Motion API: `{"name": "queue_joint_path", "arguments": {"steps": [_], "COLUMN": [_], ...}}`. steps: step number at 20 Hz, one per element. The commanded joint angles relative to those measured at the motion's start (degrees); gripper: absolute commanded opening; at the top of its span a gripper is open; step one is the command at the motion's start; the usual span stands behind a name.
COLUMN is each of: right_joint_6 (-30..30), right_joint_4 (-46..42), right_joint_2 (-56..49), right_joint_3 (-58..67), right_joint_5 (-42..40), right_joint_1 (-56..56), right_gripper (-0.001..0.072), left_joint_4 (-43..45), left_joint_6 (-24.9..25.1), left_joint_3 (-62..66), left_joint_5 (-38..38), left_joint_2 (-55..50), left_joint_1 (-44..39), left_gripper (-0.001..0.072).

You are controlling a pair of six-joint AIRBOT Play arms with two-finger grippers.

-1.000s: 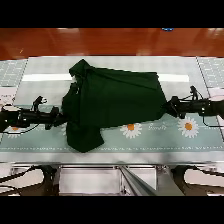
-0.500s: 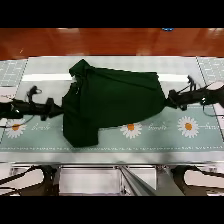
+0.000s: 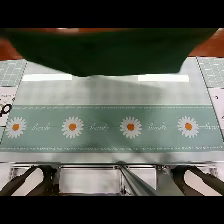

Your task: Fold the shirts.

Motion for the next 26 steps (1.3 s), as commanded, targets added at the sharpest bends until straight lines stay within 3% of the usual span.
{"name": "queue_joint_path", "arguments": {"steps": [1,4,7,9,12,17,21,26], "right_joint_6": [0.8,1.0,1.7,2.5,3.2,5.5,6.3,4.3], "right_joint_4": [-3.8,-9.4,-14.2,-15.8,-15.9,-15.0,-15.1,-10.4], "right_joint_2": [6.7,13.3,19.5,22.7,25.8,27.8,26.2,22.4], "right_joint_3": [13.2,14.7,14.7,14.7,14.7,14.1,10.5,-8.1], "right_joint_5": [3.1,6.2,9.4,10.7,14.0,17.8,21.1,18.2], "right_joint_1": [0.0,0.0,0.0,0.0,0.0,0.0,0.0,0.0], "right_gripper": [0.0026,0.0026,0.0026,0.0026,0.0026,0.0026,0.0026,0.0026], "left_joint_4": [0.7,1.4,7.8,19.8,42.7,60.8,62.0,58.1], "left_joint_6": [-3.7,-3.5,-3.5,-5.0,-12.1,-21.2,-23.5,-24.1], "left_joint_3": [14.4,18.7,19.0,19.1,19.1,19.0,15.0,5.2], "left_joint_5": [0.9,0.7,2.1,2.1,2.1,-2.9,-4.3,-3.7], "left_joint_2": [4.9,11.4,18.5,23.1,30.2,34.1,30.9,17.0], "left_joint_1": [3.8,8.4,5.6,-2.1,-15.9,-26.5,-26.7,-26.7], "left_gripper": [0.0016,0.0016,0.0017,0.0017,0.0017,0.0016,0.0016,0.0016]}}
